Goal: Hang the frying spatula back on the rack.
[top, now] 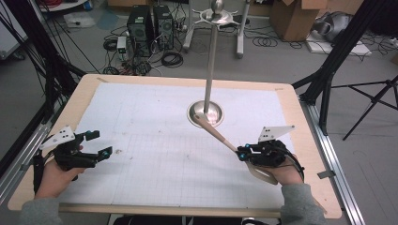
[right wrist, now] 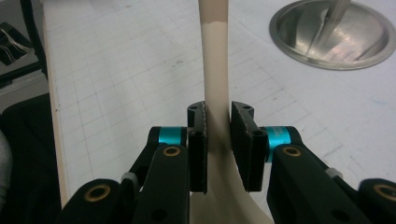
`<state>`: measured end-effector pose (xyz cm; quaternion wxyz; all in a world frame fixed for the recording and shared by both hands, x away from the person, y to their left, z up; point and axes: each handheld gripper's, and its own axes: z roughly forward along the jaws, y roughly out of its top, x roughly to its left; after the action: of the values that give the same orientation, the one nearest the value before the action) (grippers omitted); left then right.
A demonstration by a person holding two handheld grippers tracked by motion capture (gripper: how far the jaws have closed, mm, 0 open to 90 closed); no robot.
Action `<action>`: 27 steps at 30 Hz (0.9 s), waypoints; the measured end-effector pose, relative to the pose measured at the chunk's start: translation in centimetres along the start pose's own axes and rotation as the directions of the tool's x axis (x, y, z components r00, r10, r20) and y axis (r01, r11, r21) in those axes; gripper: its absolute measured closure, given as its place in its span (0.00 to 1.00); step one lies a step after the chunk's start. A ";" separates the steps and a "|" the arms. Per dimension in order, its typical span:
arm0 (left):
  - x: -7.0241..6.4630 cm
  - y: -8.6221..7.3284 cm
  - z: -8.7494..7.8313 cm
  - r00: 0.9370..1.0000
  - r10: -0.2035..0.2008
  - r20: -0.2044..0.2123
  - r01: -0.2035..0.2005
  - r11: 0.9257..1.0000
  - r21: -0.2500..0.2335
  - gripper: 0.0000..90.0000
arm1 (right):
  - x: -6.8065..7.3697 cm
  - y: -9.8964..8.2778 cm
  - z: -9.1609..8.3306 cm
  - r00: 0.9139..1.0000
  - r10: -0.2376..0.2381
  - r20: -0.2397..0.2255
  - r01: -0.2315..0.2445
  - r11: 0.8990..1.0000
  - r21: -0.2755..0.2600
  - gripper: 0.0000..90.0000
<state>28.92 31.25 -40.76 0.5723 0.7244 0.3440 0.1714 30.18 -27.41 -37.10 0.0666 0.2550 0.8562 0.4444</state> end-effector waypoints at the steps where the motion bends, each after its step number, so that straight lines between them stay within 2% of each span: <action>1: -0.1 0.1 0.0 1.000 -0.001 0.001 0.001 1.000 -0.007 0.09 | 0.0 0.0 -0.1 1.000 0.006 0.000 -0.006 1.000 -0.009 0.86; 4: -0.3 0.3 0.0 1.000 0.001 0.004 -0.001 1.000 -0.019 0.09 | 0.0 0.2 -0.4 1.000 0.010 0.000 -0.010 0.999 -0.036 0.86; 10: -0.2 0.1 0.0 1.000 0.004 0.004 -0.003 1.000 -0.006 0.09 | 0.0 0.6 -0.7 1.000 0.005 0.003 -0.005 0.998 -0.061 0.86; 15: -0.3 -0.1 -0.3 1.000 0.001 0.008 -0.001 1.000 -0.006 0.09 | -0.3 0.7 -1.4 1.000 0.023 0.013 -0.021 0.996 -0.087 0.86; 27: -0.4 -0.7 -2.1 1.000 -0.005 -0.015 0.005 1.000 -0.009 0.09 | -2.5 2.1 -3.1 1.000 0.023 0.019 -0.020 0.987 -0.156 0.86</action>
<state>27.08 32.49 -40.74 0.5733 0.7197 0.3494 0.1766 32.07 -29.94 -33.88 0.0902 0.2628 0.8152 0.5082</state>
